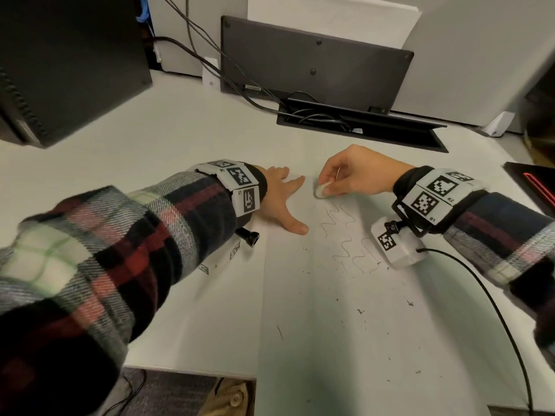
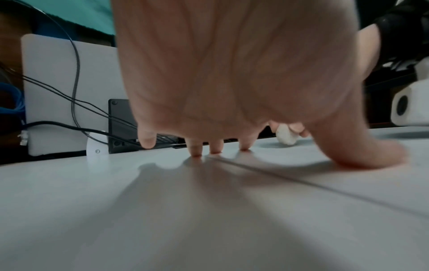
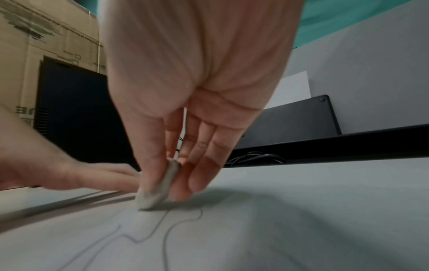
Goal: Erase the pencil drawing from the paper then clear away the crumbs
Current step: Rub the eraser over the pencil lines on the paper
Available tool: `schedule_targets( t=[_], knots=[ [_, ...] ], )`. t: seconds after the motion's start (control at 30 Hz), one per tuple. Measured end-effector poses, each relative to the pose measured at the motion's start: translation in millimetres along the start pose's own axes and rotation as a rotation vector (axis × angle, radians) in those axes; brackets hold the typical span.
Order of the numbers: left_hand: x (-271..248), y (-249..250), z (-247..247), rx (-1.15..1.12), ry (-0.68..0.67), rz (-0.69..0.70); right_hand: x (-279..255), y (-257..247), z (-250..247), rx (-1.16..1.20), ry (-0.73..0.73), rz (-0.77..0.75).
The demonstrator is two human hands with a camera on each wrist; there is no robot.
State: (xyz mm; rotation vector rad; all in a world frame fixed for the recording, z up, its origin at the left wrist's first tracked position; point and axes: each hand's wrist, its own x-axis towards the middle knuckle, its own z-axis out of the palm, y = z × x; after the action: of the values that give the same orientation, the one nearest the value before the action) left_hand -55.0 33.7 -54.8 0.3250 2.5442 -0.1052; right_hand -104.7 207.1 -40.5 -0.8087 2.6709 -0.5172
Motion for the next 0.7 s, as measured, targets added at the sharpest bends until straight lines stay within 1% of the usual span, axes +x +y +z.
schedule_targets(
  t=[0.07,0.13,0.2,0.3,0.43,0.47,0.57,0.6,0.63,0.7],
  knots=[
    [-0.4,2.6,-0.6,-0.004,0.029,0.005,-0.2,1.0,2.7,0.004,-0.023,0.001],
    [1.4,3.8,-1.1,-0.008,0.042,0.037,0.7,1.3,4.0,0.022,-0.014,-0.013],
    [3.2,3.2,-1.1,-0.035,0.022,0.076,3.0,-0.1,6.0,0.016,-0.010,-0.029],
    [4.4,2.4,-0.8,-0.045,0.003,0.076,4.8,-4.1,8.8,-0.015,-0.032,-0.060],
    [3.0,4.8,-2.7,-0.035,-0.020,0.069,-1.4,-4.3,7.9,0.106,-0.178,-0.062],
    [2.7,5.7,-2.8,-0.033,-0.023,0.070,-0.6,-3.3,8.5,0.097,-0.166,-0.065],
    [2.5,6.9,-2.9,-0.031,-0.022,0.073,7.2,-3.7,11.5,-0.053,-0.022,-0.104],
    [3.3,7.0,-2.7,-0.030,-0.020,0.071,8.1,-4.9,11.4,-0.081,0.002,-0.109],
    [4.1,7.0,-2.7,-0.032,-0.022,0.068,7.7,-5.7,10.7,-0.083,-0.005,-0.104],
    [6.4,7.1,-2.2,-0.050,-0.035,0.069,1.6,-5.8,9.5,-0.024,-0.097,-0.088]
  ],
)
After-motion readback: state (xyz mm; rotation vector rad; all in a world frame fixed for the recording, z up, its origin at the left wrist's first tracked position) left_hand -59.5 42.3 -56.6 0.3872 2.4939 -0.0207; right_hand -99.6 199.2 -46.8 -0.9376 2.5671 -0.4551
